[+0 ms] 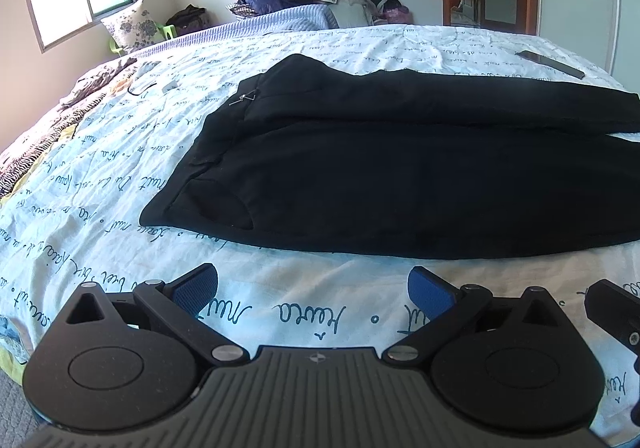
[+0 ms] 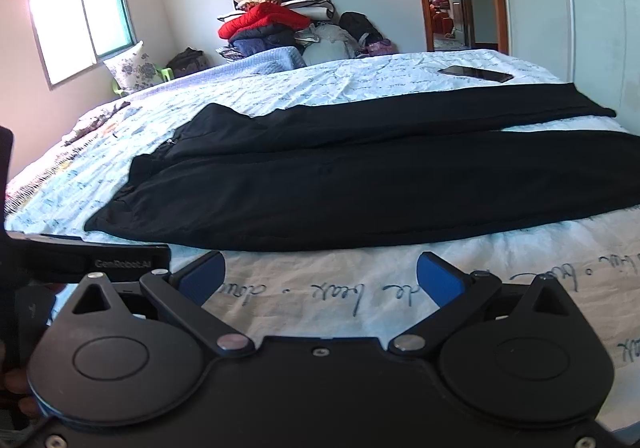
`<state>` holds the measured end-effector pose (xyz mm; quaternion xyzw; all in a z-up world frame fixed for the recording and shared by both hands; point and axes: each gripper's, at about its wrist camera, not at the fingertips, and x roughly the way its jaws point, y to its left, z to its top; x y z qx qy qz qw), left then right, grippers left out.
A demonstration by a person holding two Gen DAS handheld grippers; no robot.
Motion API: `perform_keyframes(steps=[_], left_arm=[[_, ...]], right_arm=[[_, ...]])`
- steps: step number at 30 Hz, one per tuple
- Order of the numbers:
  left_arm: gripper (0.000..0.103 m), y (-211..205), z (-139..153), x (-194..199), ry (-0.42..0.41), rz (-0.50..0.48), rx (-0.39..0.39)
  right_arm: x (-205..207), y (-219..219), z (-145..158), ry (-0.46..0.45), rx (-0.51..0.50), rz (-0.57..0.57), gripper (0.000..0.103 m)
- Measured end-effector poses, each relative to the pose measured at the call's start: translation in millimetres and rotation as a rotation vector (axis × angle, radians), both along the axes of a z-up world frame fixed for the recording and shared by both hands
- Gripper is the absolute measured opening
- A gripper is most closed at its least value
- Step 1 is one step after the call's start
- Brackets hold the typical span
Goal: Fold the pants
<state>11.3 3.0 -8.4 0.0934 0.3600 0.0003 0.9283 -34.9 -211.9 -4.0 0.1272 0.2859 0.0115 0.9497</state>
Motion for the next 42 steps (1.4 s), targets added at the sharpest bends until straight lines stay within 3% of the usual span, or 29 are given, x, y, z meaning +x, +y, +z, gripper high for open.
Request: perform_keyframes(steps=[17, 21, 25, 28, 31, 36, 40, 42], left_arm=[[0.103, 14.8, -7.2, 29.6, 0.027, 0.025, -0.02], [0.103, 22.0, -5.9, 38.3, 0.038, 0.027, -0.06], [0.103, 29.8, 2.0, 49.1, 0.007, 0.04, -0.078], [0.103, 45.3, 16.4, 68.4, -0.05, 0.062, -0.089], [0.103, 65.4, 32.9, 98.4, -0.118, 0.107, -0.063], [0.103, 99.0, 54.6, 159.4, -0.225, 0.129, 0.059], [0.102, 120.1, 53.8, 204.8, -0.188, 0.02, 0.073], [0.103, 127.1, 47.5, 218.7, -0.159, 0.002, 0.08]], right_arm=[[29.4, 2.1, -1.4, 0.034, -0.037, 0.026, 0.103], [38.3, 3.4, 4.3, -0.004, -0.068, 0.086, 0.103], [60.8, 5.5, 21.4, -0.111, -0.159, 0.171, 0.103], [95.3, 14.4, 38.5, -0.205, -0.302, 0.277, 0.103], [149.9, 23.8, 53.4, -0.25, -0.368, 0.388, 0.103], [268.2, 43.5, 59.1, -0.149, -0.327, 0.527, 0.103], [346.5, 68.2, 49.3, -0.102, -0.314, 0.684, 0.103], [380.9, 82.4, 42.5, -0.037, -0.282, 0.758, 0.103]])
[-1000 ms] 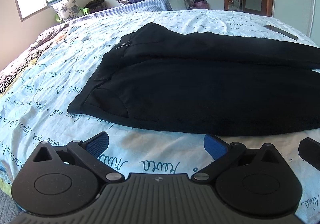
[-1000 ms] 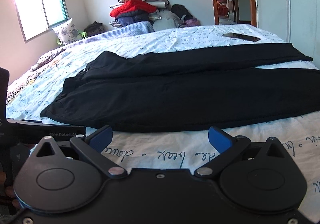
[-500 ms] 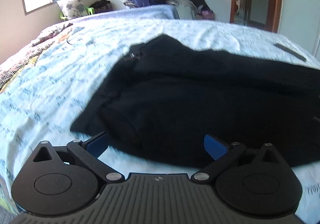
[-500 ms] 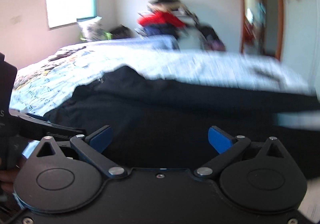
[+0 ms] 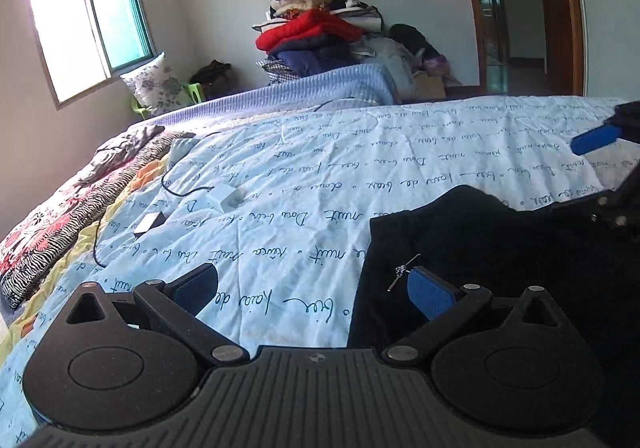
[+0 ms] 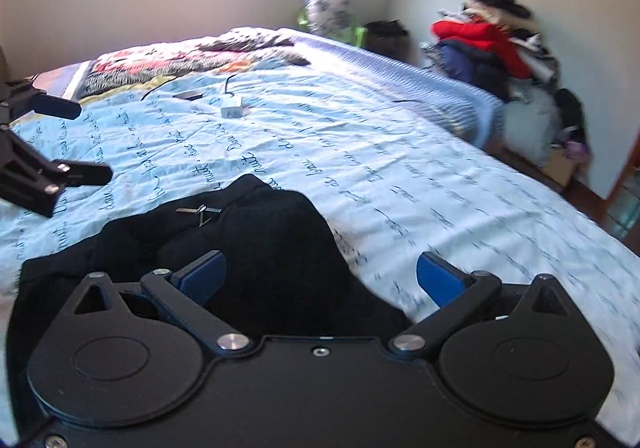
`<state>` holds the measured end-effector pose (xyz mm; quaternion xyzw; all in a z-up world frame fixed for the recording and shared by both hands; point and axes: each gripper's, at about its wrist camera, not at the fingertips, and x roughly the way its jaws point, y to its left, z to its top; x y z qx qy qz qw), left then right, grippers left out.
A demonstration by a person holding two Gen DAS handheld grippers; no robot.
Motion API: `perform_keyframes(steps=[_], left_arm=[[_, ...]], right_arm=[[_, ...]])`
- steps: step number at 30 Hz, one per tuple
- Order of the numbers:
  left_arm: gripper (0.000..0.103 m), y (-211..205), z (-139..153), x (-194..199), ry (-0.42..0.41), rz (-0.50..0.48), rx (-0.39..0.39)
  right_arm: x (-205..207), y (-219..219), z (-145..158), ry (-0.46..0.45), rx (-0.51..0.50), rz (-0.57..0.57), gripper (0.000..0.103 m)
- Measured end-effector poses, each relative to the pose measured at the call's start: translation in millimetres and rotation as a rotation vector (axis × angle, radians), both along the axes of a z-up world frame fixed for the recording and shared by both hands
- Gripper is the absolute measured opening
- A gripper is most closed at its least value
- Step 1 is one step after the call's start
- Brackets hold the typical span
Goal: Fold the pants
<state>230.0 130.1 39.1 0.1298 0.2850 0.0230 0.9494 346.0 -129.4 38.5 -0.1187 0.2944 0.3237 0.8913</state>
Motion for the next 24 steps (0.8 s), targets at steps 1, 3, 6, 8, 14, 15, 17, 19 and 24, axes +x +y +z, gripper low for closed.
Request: perform_keyframes(steps=[1, 3, 6, 8, 14, 15, 17, 19, 24], left_arm=[[0.102, 6.4, -3.8, 5.1, 0.012, 0.004, -0.004], [0.103, 16.4, -10.7, 11.6, 0.038, 0.009, -0.025], [0.103, 25.7, -20.4, 20.3, 0.065, 0.019, -0.054], [0.103, 28.4, -26.5, 23.4, 0.08, 0.03, -0.058], [0.101, 35.9, -23.6, 40.2, 0.153, 0.038, -0.172], [0.101, 38.1, -20.7, 45.0, 0.164, 0.049, -0.215], [0.099, 44.0, -15.6, 56.7, 0.188, 0.077, -0.3], [0.096, 46.5, -10.3, 67.7, 0.199, 0.089, -0.359], [0.096, 45.1, 1.2, 85.8, 0.277, 0.057, -0.502]], right_arm=[[16.0, 8.7, -3.6, 0.039, 0.007, 0.031, 0.103], [43.3, 25.6, -9.9, 0.101, 0.007, 0.085, 0.103], [76.0, 51.9, -18.2, 0.185, -0.009, 0.135, 0.103], [93.4, 63.6, -25.0, 0.259, -0.009, 0.165, 0.101], [82.2, 90.8, -36.4, 0.252, -0.157, 0.206, 0.024], [71.9, 91.6, -35.2, 0.195, -0.186, 0.218, 0.014], [47.2, 92.4, -30.3, 0.092, -0.226, 0.23, 0.011], [23.0, 92.2, -26.0, 0.013, -0.236, 0.25, 0.01], [-38.1, 105.8, -30.4, -0.235, -0.396, 0.324, 0.01]])
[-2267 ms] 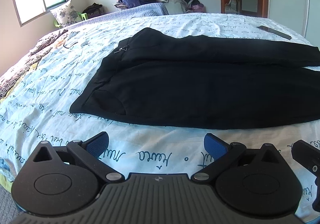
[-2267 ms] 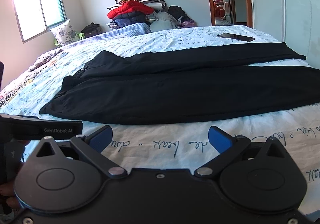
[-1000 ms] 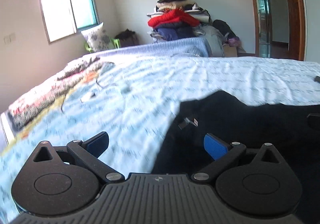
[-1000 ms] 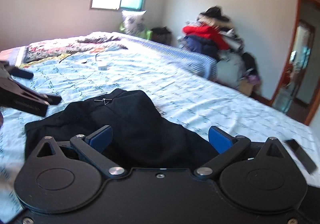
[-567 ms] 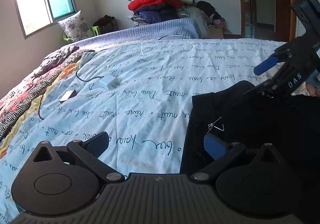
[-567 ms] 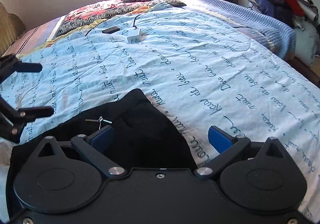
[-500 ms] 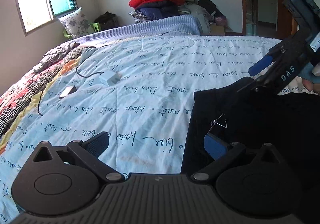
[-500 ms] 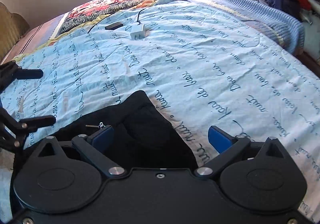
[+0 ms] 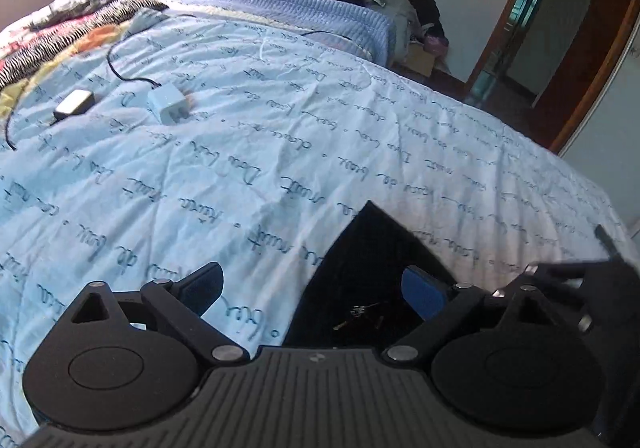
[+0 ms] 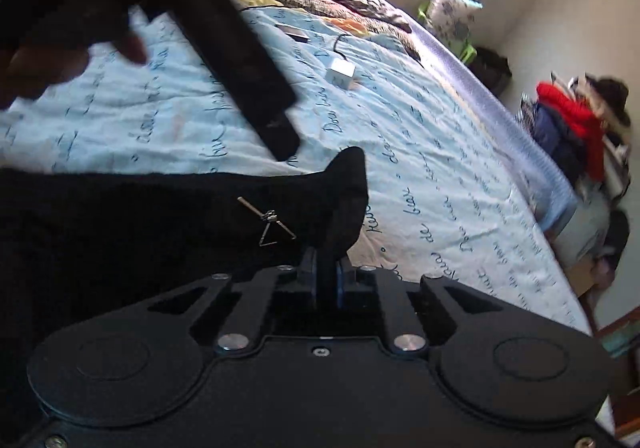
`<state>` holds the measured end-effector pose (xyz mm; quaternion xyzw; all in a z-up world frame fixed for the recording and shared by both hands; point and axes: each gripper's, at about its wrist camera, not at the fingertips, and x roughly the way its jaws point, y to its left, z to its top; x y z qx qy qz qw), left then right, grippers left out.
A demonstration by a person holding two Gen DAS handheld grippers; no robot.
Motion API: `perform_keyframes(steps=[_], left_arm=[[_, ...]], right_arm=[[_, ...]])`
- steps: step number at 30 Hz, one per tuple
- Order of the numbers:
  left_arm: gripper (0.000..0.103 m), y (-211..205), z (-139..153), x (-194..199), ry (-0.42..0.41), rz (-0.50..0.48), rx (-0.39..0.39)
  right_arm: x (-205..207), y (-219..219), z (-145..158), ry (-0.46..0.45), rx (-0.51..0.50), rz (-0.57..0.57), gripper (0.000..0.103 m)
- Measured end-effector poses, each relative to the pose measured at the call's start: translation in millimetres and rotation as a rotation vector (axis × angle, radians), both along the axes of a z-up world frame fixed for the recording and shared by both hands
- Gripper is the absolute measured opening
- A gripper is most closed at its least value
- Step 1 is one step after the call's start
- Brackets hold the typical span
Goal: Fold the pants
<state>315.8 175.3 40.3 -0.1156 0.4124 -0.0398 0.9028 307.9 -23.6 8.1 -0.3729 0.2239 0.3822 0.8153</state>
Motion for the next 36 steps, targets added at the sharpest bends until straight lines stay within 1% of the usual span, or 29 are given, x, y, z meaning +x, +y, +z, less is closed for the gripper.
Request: perform_keyframes(steps=[3, 5, 6, 7, 8, 9, 10, 11, 12, 13, 15, 17, 18, 19, 20, 21, 24, 26, 27, 29, 31, 32, 33, 34, 35, 36], left_arm=[[0.096, -2.7, -2.4, 7.5, 0.058, -0.007, -0.123], [0.094, -4.5, -6.9, 11.3, 0.083, 0.009, -0.164], [0.089, -5.3, -9.4, 13.3, 0.088, 0.022, -0.169], [0.081, -7.1, -11.4, 15.6, 0.092, 0.036, -0.156], [0.075, -8.7, -13.2, 17.5, 0.096, 0.048, -0.143], [0.063, -10.5, -15.7, 18.9, 0.102, 0.055, -0.134], [0.044, -10.7, -18.1, 20.3, 0.107, 0.052, -0.144], [0.029, -10.2, -21.1, 21.2, 0.121, 0.044, -0.167], [0.021, -10.2, -23.7, 20.1, 0.138, 0.049, -0.185], [0.018, -10.0, -25.0, 16.8, 0.133, 0.067, -0.194], [0.015, -10.5, -22.6, 6.8, 0.097, 0.078, -0.189], [0.015, -9.3, -17.1, -4.5, 0.055, 0.079, -0.173], [0.015, -8.3, -14.1, -9.4, 0.035, 0.074, -0.169], [0.015, -8.1, -10.6, -13.8, 0.016, 0.063, -0.174], [0.014, -8.4, -7.7, -17.3, 0.001, 0.063, -0.168], [0.014, -9.7, -4.7, -20.2, -0.016, 0.065, -0.153], [0.015, -15.8, 2.0, -26.7, -0.067, 0.062, -0.115], [0.015, -18.9, 2.8, -29.5, -0.078, 0.066, -0.103], [0.015, -19.5, 2.6, -30.5, -0.081, 0.069, -0.102], [0.015, -19.3, 2.5, -33.0, -0.084, 0.075, -0.1], [0.015, -16.4, 1.7, -35.0, -0.08, 0.085, -0.103], [0.015, -15.6, 2.0, -35.5, -0.08, 0.087, -0.104], [0.015, -14.6, 2.0, -36.4, -0.08, 0.089, -0.102], [0.015, -14.1, 2.3, -36.8, -0.08, 0.093, -0.101], [0.015, -13.5, 2.3, -37.6, -0.079, 0.099, -0.099], [0.015, -13.6, 2.3, -37.9, -0.079, 0.103, -0.095]], right_arm=[[-16.5, 2.2, -0.3, -0.044, -0.007, 0.032, 0.01], [-21.8, -0.6, 4.2, -0.063, 0.017, 0.034, 0.01], [-23.6, -2.6, 7.6, -0.063, 0.034, 0.032, 0.01], [-25.9, -4.7, 10.8, -0.067, 0.05, 0.03, 0.01], [-27.9, -6.8, 13.4, -0.073, 0.06, 0.028, 0.01], [-29.2, -9.0, 15.1, -0.079, 0.064, 0.028, 0.01], [-31.7, -9.9, 15.3, -0.09, 0.068, 0.029, 0.009], [-33.1, -12.3, 15.9, -0.095, 0.076, 0.03, 0.009], [-34.4, -14.8, 16.3, -0.089, 0.086, 0.034, 0.009], [-35.6, -18.0, 16.9, -0.072, 0.088, 0.041, 0.009], [-39.0, -30.6, 20.0, -0.069, 0.081, 0.063, 0.014], [-41.8, -57.4, 27.2, -0.095, 0.057, 0.065, 0.015], [-38.5, -73.1, 32.1, -0.091, 0.056, 0.05, 0.022], [-33.0, -93.0, 38.6, -0.055, 0.07, 0.037, 0.031], [-26.1, -111.7, 44.6, -0.003, 0.07, 0.017, 0.049], [-21.6, -128.3, 48.4, 0.021, 0.062, -0.006, 0.055], [-12.3, -172.6, 58.2, 0.039, 0.047, -0.065, 0.055], [-5.0, -193.5, 59.6, 0.059, 0.047, -0.1, 0.055], [-3.2, -199.3, 56.9, 0.065, 0.035, -0.111, 0.055], [6.0, -208.1, 49.7, 0.11, 0.01, -0.117, 0.055], [5.0, -207.5, 32.3, 0.138, -0.008, -0.116, 0.055], [8.1, -204.3, 29.1, 0.141, -0.024, -0.126, 0.053], [8.7, -205.4, 23.6, 0.143, -0.04, -0.141, 0.044], [9.6, -208.2, 18.8, 0.141, -0.05, -0.161, 0.033], [9.2, -211.1, 15.3, 0.13, -0.055, -0.179, 0.011], [0.7, -215.9, 10.0, 0.115, -0.053, -0.193, 0.005]])
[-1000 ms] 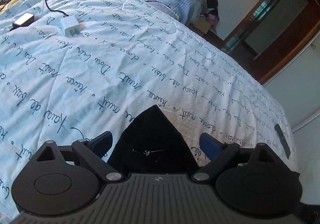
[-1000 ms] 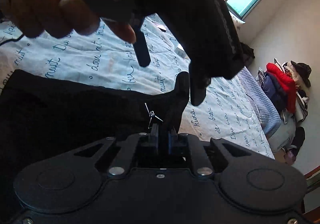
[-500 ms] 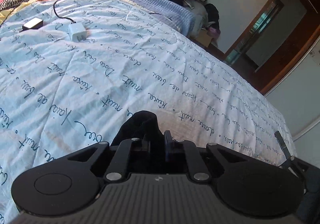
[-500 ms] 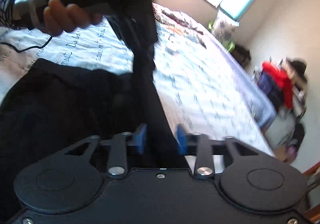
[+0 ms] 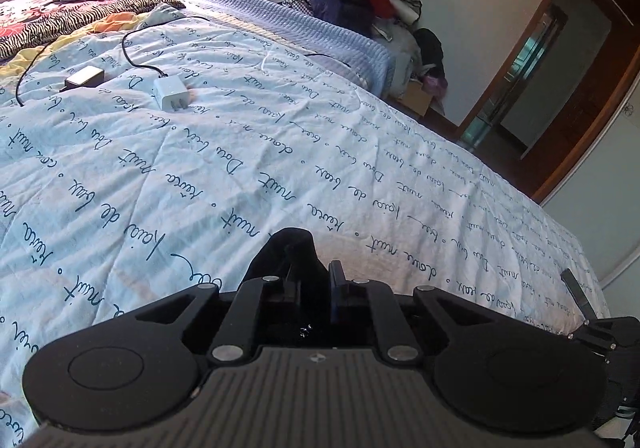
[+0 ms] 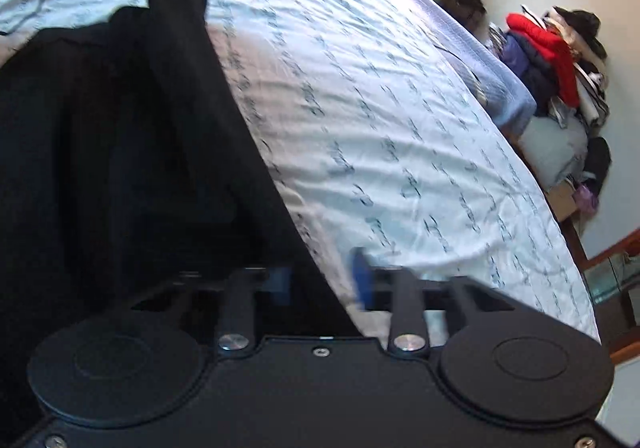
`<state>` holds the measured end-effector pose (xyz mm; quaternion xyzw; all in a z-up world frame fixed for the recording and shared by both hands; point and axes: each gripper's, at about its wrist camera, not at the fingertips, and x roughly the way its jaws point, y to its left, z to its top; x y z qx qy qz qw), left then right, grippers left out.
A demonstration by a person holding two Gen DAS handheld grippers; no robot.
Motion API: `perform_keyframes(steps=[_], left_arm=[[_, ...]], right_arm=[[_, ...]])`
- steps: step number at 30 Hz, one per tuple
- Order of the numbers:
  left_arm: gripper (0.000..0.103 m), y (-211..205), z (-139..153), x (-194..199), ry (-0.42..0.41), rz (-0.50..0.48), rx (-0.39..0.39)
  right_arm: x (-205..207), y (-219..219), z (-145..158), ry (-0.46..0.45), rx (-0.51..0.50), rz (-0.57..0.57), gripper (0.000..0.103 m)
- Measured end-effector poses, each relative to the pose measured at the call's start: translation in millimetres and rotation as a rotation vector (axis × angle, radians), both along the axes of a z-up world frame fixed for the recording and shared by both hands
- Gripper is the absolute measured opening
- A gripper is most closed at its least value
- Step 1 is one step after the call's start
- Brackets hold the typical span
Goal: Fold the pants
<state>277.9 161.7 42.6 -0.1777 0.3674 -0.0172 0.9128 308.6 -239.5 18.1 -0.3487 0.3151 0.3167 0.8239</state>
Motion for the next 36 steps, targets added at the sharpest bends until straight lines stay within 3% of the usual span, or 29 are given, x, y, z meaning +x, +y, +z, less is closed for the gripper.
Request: perform_keyframes(steps=[2, 6, 9, 14, 18, 24, 32, 35, 36], left_arm=[[0.015, -1.1, 0.3, 1.9, -0.002, 0.01, 0.02], [0.015, 6.0, 4.0, -2.2, -0.008, 0.032, -0.002], [0.015, 8.8, 5.4, -21.3, -0.002, -0.003, 0.058], [0.015, 24.0, -22.9, -58.6, 0.155, -0.028, 0.089], [0.015, 37.3, -37.2, -97.6, 0.189, -0.009, 0.086], [0.015, 45.8, -47.5, -123.0, 0.209, 0.005, 0.05], [0.019, 23.7, -44.4, -133.2, 0.15, 0.014, 0.204], [0.03, 18.5, -42.0, -136.3, 0.162, 0.019, 0.265], [0.04, 18.3, -39.5, -139.2, 0.161, 0.027, 0.285]], right_arm=[[-13.6, 0.4, 2.1, -0.059, -0.007, -0.023, 0.004], [-72.8, 16.6, 21.4, -0.352, -0.098, -0.094, 0.004], [-139.0, 36.7, 16.6, -0.469, -0.217, -0.037, 0.004], [-235.2, 59.0, -3.2, -0.429, -0.257, 0.082, 0.004], [-276.2, 67.8, -18.1, -0.396, -0.248, 0.111, 0.004], [-300.6, 68.4, -30.3, -0.355, -0.238, 0.101, 0.004], [-315.8, 77.1, -43.8, -0.346, -0.218, 0.132, 0.004], [-323.1, 71.9, -50.8, -0.349, -0.216, 0.113, 0.005], [-324.6, 68.7, -45.5, -0.329, -0.193, 0.098, 0.005]])
